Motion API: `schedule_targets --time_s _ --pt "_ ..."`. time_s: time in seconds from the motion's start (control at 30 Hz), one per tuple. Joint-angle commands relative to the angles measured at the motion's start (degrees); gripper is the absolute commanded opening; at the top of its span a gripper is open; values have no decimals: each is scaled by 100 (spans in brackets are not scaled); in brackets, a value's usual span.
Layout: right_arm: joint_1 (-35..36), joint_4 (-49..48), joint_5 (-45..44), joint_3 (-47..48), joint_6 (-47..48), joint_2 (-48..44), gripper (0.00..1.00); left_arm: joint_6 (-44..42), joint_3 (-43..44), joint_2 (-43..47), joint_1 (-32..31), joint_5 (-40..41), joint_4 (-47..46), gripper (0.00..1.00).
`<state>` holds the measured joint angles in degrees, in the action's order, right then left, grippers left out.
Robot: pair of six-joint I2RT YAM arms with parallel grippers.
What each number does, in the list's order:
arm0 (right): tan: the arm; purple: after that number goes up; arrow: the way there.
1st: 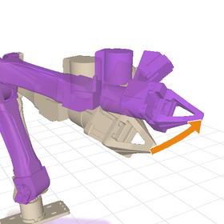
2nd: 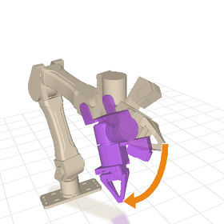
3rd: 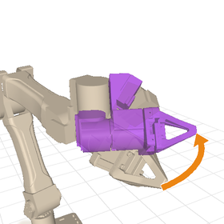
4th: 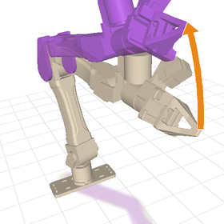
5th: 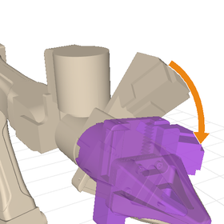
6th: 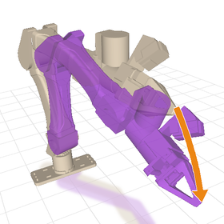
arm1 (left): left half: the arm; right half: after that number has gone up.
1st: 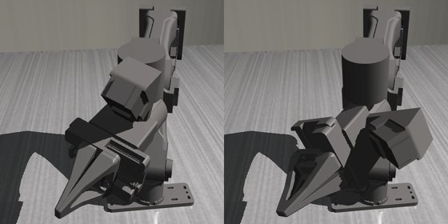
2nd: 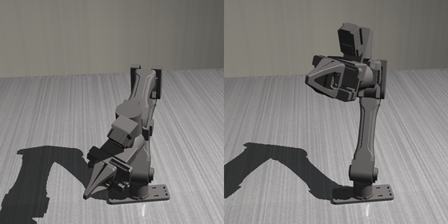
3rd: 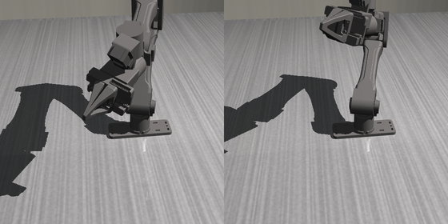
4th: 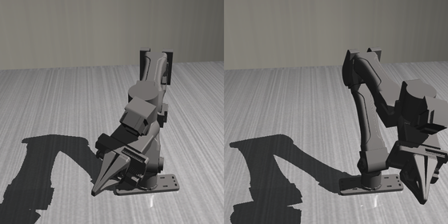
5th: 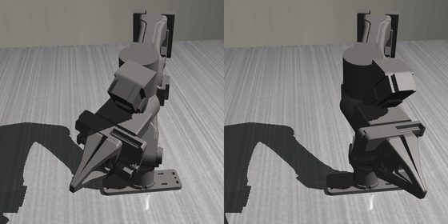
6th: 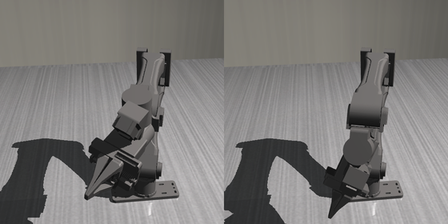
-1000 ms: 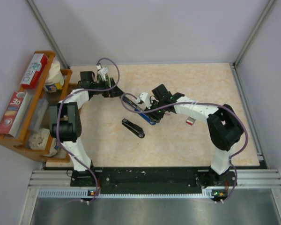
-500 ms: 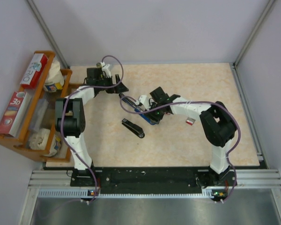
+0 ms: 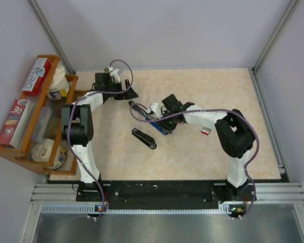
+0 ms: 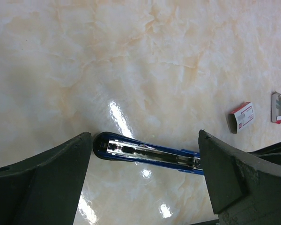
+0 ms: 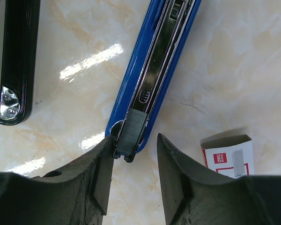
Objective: Load the staples into the stapler
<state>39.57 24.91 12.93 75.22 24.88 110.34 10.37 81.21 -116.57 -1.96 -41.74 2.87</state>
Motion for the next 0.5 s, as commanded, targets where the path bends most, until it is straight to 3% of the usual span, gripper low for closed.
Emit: schedule_targets --time_s 0.0,0.47 --pt "-28 -153 113 265 -141 40 40 -70 334 -102 -68 244 230 99" --pt "-11 -126 254 274 -247 127 34 -404 765 -322 -411 992 1382 99"
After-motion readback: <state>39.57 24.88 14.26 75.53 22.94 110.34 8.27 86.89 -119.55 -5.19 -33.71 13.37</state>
